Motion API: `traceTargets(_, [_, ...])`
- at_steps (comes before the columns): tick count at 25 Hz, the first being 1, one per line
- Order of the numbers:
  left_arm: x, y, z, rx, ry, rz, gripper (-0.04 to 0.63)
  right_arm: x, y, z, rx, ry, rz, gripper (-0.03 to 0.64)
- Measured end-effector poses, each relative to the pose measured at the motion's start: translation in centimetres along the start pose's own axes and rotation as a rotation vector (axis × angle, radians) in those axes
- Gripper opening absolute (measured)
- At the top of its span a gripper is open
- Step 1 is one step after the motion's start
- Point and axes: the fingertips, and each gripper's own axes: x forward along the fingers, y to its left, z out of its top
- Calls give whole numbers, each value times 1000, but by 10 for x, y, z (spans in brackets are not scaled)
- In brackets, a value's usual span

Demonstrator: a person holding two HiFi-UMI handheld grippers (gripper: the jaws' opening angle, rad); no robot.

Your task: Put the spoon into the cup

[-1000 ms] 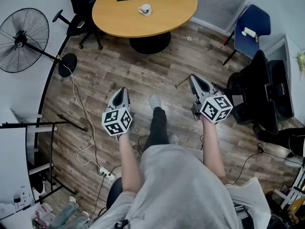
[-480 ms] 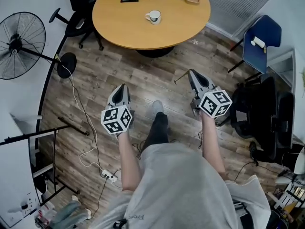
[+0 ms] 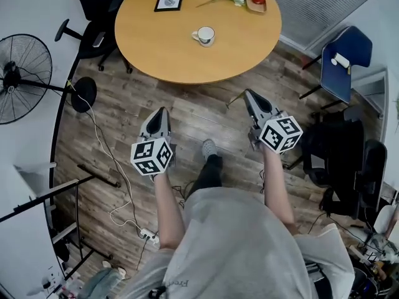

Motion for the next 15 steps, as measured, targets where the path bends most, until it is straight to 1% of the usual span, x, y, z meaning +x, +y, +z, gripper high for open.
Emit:
traceTargets(3, [21, 7, 22, 10, -16, -30, 9, 22, -8, 13, -9, -8, -11, 1])
traceTargets(6, [37, 15, 35, 23, -13, -50, 8, 41, -12, 22, -10, -15, -22, 2])
traceTargets(11, [57, 22, 48, 49, -6, -80, 8, 60, -20, 31, 0, -47, -44, 2])
traceTargets(15, [65, 22, 49, 55, -7, -95, 8, 63, -27, 31, 11, -58, -60, 1])
